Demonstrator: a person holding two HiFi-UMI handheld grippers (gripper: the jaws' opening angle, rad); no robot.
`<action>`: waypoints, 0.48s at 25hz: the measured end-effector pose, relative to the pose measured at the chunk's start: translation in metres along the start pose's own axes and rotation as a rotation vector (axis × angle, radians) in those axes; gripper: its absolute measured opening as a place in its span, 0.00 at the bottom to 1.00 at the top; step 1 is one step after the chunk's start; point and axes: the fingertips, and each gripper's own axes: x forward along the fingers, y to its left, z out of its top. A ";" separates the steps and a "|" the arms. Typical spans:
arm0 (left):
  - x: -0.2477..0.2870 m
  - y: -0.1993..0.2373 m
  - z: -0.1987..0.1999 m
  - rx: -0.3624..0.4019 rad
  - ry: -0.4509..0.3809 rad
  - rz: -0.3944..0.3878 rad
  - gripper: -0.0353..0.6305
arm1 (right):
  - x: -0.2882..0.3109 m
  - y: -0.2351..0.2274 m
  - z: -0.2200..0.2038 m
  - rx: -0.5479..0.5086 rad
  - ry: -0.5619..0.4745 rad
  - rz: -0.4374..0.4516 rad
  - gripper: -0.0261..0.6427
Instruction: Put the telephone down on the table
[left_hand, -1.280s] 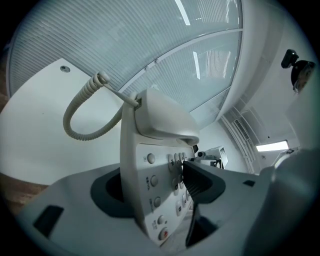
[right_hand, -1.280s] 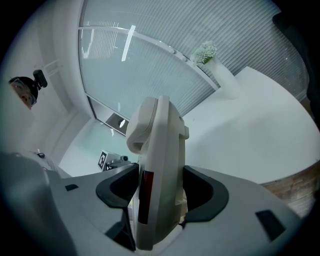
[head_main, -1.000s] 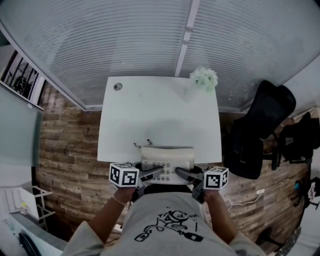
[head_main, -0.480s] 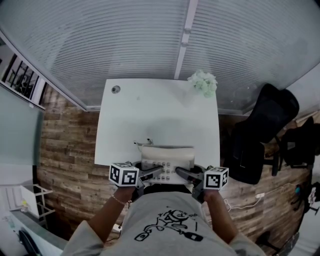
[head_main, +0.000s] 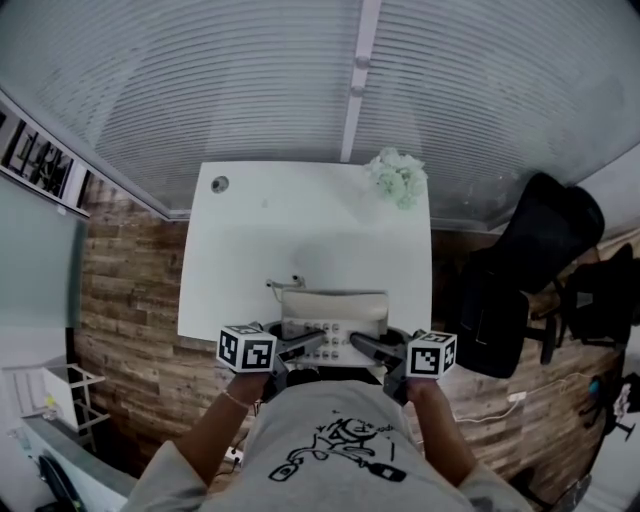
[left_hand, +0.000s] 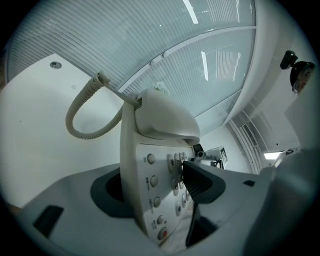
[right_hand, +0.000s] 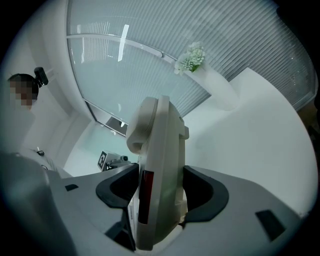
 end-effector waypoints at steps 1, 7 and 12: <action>0.004 0.000 0.003 -0.004 -0.001 0.002 0.50 | -0.001 -0.004 0.004 0.001 0.003 0.001 0.47; 0.028 -0.003 0.022 -0.010 -0.007 0.016 0.50 | -0.010 -0.021 0.028 0.004 0.011 0.012 0.47; 0.042 -0.004 0.035 -0.010 -0.014 0.028 0.50 | -0.016 -0.032 0.045 0.002 0.019 0.021 0.47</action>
